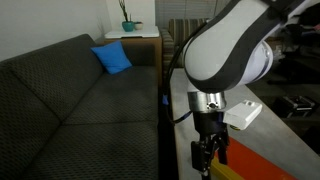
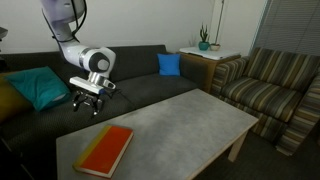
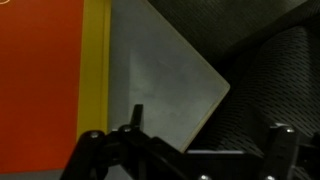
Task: Slide the book to the right
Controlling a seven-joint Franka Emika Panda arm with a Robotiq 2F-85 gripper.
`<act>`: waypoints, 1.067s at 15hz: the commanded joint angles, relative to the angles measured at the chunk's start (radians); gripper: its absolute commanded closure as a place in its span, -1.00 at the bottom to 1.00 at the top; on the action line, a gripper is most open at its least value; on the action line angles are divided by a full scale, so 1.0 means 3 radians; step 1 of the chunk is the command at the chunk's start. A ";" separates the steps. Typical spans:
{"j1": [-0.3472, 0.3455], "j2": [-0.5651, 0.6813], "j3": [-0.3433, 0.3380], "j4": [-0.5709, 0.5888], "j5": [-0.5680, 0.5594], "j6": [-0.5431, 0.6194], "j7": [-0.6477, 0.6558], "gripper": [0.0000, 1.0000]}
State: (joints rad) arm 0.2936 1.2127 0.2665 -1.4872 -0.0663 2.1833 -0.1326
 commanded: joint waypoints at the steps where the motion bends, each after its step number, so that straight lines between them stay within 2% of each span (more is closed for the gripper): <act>1: 0.0112 0.0196 -0.0063 0.0226 0.0097 -0.0119 0.0206 -1.00; 5: 0.0143 0.0331 -0.0051 0.0326 0.0169 -0.0133 0.0367 -1.00; 6: 0.0150 0.0370 -0.0049 0.0363 0.0182 -0.0140 0.0383 -0.91; 7: 0.0145 0.0400 -0.0039 0.0383 0.0201 -0.0139 0.0381 -0.50; 9: 0.0131 0.0467 -0.0020 0.0440 0.0235 -0.0139 0.0356 -0.39; 16: 0.0176 0.0666 -0.0103 0.0637 0.0243 -0.0174 0.0449 0.60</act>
State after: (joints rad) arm 0.3298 1.3777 0.2598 -1.3487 -0.0032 2.1607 -0.0175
